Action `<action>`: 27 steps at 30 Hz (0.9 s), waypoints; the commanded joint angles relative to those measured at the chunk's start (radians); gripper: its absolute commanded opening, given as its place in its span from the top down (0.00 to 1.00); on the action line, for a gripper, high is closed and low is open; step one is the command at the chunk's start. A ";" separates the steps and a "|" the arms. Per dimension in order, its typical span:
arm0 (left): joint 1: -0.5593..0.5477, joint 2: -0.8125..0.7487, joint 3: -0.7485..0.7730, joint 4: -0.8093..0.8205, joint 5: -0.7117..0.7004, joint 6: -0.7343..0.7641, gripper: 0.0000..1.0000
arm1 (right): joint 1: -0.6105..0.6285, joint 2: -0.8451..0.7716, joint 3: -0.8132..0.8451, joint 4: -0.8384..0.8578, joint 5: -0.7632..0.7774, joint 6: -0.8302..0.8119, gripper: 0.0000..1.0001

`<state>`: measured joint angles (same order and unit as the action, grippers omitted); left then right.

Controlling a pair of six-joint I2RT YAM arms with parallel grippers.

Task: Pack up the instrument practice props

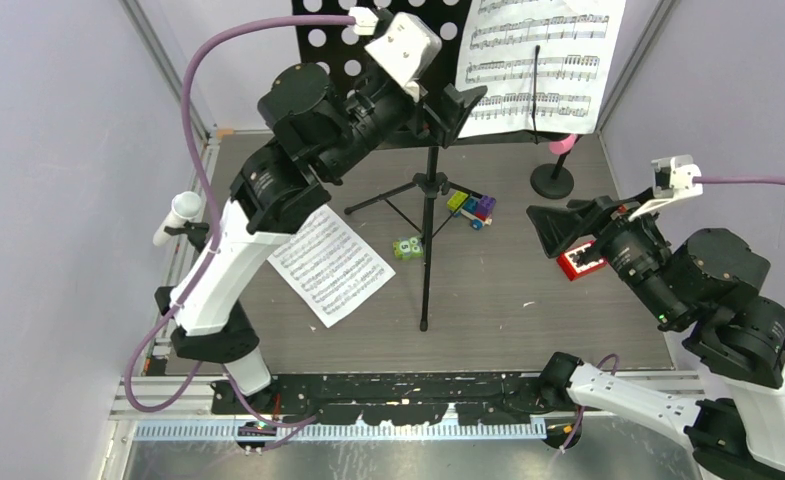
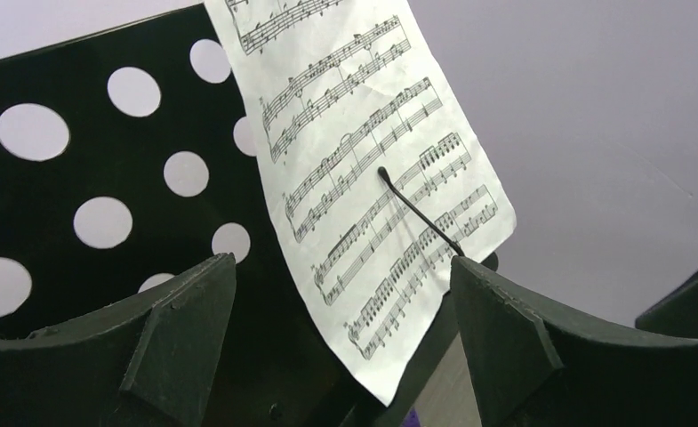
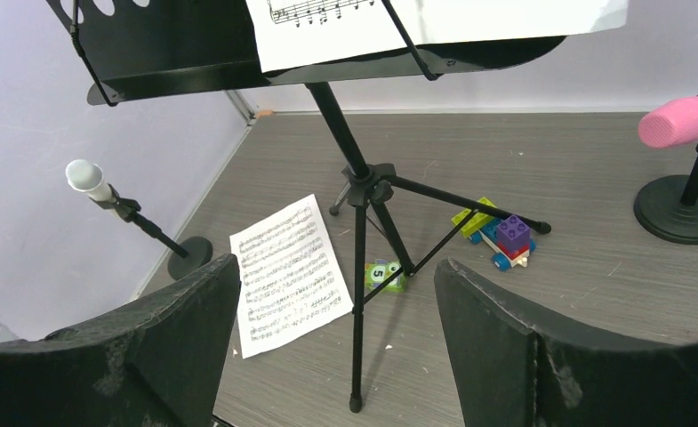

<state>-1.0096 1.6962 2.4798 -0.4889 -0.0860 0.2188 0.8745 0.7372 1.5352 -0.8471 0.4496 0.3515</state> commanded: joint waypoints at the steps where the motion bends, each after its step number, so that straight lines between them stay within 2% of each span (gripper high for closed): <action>1: 0.031 0.020 -0.041 0.173 0.005 0.044 0.09 | -0.002 -0.019 0.008 0.004 -0.011 0.009 0.16; 9: 0.085 0.024 -0.132 0.317 0.113 0.041 0.12 | -0.002 -0.058 -0.040 0.009 -0.014 0.045 0.16; 14: 0.093 0.026 -0.168 0.369 0.125 0.034 0.13 | -0.002 -0.068 -0.074 0.010 -0.028 0.063 0.16; 22: 0.095 0.048 -0.167 0.377 0.167 -0.009 0.29 | -0.002 -0.079 -0.085 0.006 -0.019 0.062 0.16; 27: 0.095 0.064 -0.165 0.383 0.167 -0.015 0.35 | -0.002 -0.083 -0.084 -0.004 -0.017 0.063 0.16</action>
<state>-0.9203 1.7500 2.3043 -0.1680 0.0635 0.2203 0.8745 0.6640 1.4471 -0.8612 0.4278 0.4038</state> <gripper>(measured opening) 0.670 0.843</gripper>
